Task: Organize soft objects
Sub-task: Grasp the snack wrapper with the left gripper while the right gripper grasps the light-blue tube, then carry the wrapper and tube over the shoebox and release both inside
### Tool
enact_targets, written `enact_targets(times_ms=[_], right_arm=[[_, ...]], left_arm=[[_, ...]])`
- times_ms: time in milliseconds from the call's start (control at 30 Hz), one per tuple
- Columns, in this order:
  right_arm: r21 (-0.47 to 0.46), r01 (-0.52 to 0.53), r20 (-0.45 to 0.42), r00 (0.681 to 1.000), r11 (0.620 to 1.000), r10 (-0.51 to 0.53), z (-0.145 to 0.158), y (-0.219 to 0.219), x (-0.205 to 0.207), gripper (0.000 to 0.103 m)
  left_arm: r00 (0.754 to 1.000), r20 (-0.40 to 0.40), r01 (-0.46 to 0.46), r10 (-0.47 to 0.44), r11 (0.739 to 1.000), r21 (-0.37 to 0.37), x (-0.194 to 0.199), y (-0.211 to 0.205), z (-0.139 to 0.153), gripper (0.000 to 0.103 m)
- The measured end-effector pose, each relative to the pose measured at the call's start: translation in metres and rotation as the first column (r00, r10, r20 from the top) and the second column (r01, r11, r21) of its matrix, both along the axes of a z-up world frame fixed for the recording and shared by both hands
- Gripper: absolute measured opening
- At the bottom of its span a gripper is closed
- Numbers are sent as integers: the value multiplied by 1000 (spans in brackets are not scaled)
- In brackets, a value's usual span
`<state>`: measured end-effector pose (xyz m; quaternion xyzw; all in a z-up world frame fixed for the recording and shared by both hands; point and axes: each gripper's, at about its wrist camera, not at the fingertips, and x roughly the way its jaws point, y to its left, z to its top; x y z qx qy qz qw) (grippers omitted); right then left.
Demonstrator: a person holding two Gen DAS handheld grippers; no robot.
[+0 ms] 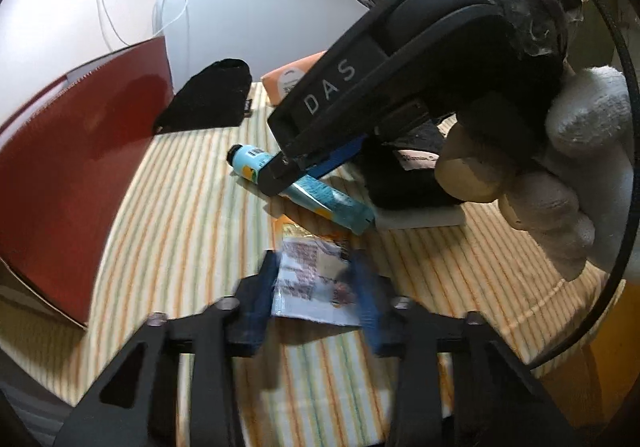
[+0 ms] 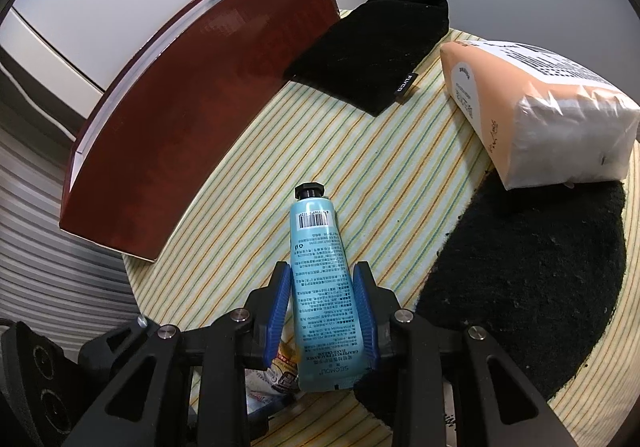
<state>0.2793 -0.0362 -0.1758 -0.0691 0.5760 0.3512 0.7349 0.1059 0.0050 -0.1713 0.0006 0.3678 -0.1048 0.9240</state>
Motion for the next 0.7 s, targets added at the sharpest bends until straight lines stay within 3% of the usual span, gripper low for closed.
enact_targets(times_ms=[400, 700], right_arm=[[33, 39, 0, 999, 999, -39, 8, -10, -2, 29], [112, 59, 13, 998, 992, -61, 37, -25, -7, 28]], left_arm=[[997, 32, -69, 71, 996, -62, -7, 26, 13, 27], [989, 94, -102, 111, 990, -96, -20, 47, 45, 27]])
